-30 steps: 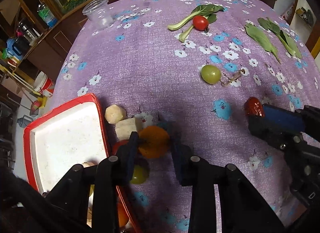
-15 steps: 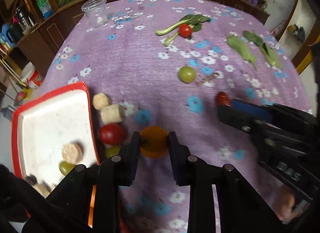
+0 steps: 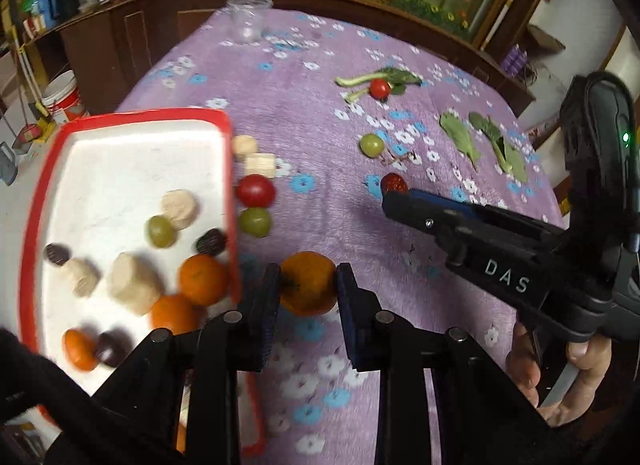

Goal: Organize fruits
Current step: 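Carry the orange with the left tool over the tray while the right tool carries the date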

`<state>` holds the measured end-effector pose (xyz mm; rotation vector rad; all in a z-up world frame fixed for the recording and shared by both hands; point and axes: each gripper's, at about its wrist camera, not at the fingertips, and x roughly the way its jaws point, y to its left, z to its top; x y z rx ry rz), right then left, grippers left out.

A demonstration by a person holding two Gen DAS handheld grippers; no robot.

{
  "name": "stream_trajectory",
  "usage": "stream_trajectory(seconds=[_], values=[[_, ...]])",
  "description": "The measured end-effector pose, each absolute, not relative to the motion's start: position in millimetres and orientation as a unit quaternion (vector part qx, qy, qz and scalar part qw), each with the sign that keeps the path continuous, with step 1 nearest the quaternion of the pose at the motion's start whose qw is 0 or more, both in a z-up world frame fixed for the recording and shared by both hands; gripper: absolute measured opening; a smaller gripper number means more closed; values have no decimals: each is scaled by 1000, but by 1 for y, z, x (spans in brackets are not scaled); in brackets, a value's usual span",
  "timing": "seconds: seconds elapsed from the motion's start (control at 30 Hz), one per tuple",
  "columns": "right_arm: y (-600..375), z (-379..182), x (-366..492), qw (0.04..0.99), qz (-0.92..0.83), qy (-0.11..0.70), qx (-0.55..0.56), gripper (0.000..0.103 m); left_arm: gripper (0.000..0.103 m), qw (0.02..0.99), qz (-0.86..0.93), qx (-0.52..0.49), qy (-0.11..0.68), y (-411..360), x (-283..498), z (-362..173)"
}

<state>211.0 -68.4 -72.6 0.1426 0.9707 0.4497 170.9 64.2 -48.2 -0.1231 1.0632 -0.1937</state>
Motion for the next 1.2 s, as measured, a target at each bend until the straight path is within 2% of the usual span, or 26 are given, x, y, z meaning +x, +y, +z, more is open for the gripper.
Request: stream_trajectory(seconds=[0.57, 1.2], values=[[19, -29, 160, 853, 281, 438, 34, 21, 25, 878, -28, -86, 470, 133, 122, -11], [63, -19, 170, 847, 303, 436, 0, 21, 25, 881, 19, -122, 457, 201, 136, -10]])
